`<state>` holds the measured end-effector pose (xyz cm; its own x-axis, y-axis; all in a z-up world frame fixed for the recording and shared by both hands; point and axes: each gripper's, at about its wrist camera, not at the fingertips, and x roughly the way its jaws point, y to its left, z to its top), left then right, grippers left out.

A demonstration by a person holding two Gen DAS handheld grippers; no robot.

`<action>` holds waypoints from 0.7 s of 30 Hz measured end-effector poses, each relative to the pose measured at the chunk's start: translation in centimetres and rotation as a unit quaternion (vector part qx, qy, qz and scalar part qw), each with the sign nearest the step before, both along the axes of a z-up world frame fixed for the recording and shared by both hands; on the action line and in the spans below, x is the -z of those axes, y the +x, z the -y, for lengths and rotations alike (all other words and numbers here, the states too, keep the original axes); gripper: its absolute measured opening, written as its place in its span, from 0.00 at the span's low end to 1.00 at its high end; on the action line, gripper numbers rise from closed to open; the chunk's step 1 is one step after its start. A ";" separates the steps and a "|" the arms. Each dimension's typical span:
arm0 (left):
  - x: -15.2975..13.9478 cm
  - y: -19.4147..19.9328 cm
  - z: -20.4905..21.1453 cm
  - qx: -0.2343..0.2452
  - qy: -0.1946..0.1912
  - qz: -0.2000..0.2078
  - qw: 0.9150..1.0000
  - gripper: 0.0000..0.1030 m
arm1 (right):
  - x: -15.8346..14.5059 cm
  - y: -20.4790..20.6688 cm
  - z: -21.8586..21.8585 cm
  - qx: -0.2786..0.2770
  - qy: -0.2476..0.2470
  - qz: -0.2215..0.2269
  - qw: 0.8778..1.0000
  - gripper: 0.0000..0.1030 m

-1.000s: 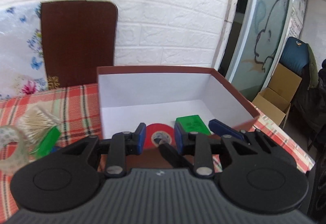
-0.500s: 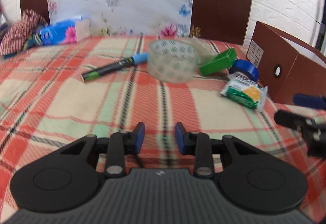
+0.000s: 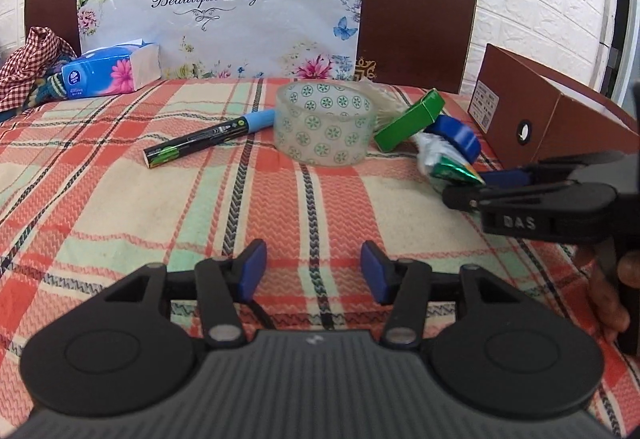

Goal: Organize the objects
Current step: 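Grasp the green snack packet with the left gripper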

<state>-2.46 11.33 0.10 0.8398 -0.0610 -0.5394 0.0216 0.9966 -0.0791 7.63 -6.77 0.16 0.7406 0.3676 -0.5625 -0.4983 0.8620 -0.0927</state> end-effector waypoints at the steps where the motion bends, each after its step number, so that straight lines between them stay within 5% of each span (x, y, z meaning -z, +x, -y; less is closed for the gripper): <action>1: 0.0 0.0 0.0 0.000 0.000 0.000 1.000 0.53 | 0.0 -0.6 0.3 0.002 -0.002 0.004 1.000 0.32; 10: -0.2 -0.1 1.0 0.006 0.035 -0.006 0.999 0.59 | 0.4 -11.8 5.3 0.036 -0.056 0.047 0.997 0.32; 13: -0.7 0.1 2.0 0.004 0.047 -0.020 0.999 0.60 | 0.7 -15.1 6.7 0.060 -0.081 0.068 0.993 0.53; 17: -2.6 -0.1 3.8 0.064 -0.055 -0.037 0.996 0.59 | 0.5 -16.6 8.8 0.052 -0.044 0.056 0.996 0.57; 21: -4.0 0.5 7.9 0.134 -0.085 -0.055 0.986 0.59 | 0.4 -15.4 9.2 0.052 -0.013 0.024 0.998 0.58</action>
<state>-1.98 3.46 4.09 0.7176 -0.3704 -0.5898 0.2649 0.9284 -0.2607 -7.78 -16.00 -0.27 0.8004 0.2733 -0.5335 -0.4005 0.9060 -0.1367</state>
